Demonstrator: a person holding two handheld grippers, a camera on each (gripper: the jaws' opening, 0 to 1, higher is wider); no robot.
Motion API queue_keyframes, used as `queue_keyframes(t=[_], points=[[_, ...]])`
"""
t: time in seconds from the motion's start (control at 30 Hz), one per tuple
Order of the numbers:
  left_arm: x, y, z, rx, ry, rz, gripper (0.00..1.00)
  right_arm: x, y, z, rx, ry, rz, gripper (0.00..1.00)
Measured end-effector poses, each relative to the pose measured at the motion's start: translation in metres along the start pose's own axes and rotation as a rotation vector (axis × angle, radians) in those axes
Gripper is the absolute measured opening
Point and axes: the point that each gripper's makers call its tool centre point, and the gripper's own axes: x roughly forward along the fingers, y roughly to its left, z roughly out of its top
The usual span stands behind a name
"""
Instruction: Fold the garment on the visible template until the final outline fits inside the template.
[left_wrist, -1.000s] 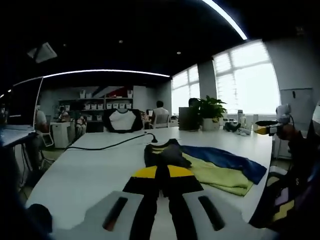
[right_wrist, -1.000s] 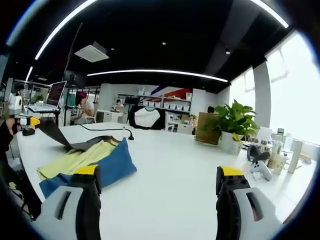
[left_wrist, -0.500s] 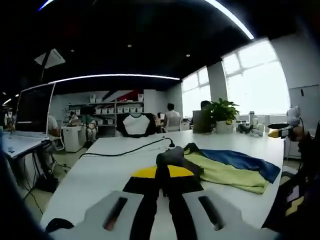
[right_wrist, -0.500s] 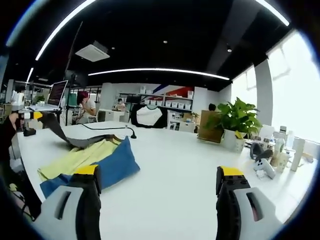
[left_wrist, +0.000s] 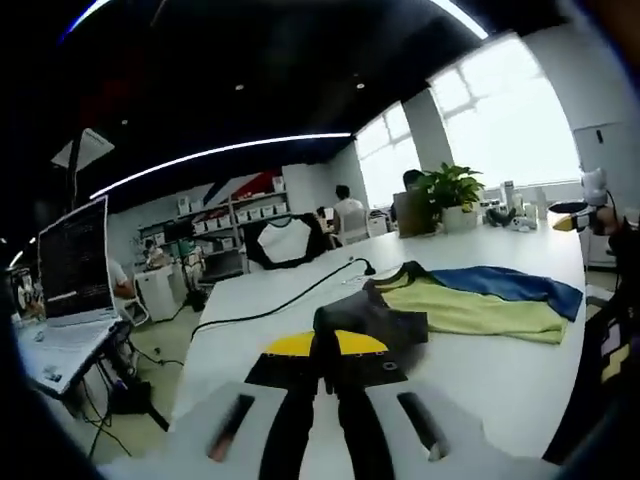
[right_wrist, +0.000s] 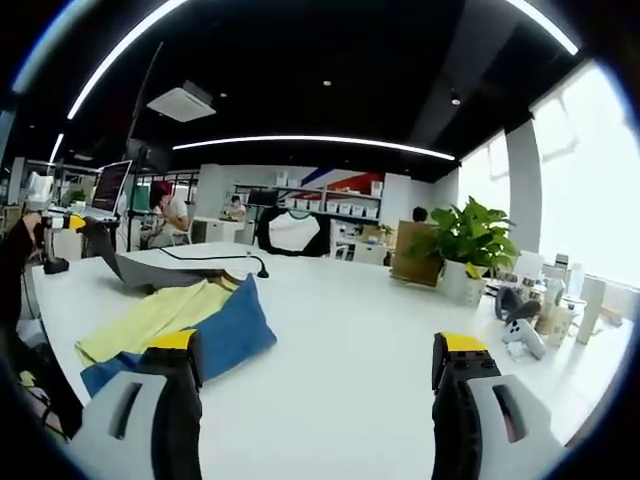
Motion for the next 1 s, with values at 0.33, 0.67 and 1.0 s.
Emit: queue_keyframes(t=[0.33, 0.67, 1.0], points=[[0.005, 0.019, 0.014, 0.170, 0.075, 0.001, 0.05, 0.000, 0.004, -0.002, 0.006, 0.006, 0.022, 0.98], [0.021, 0.034, 0.008, 0.223, 0.144, -0.055, 0.05, -0.001, 0.005, 0.001, 0.007, 0.002, 0.021, 0.98], [0.013, 0.029, -0.037, 0.232, 0.278, -0.090, 0.05, 0.000, 0.005, -0.003, 0.022, 0.019, 0.023, 0.99]])
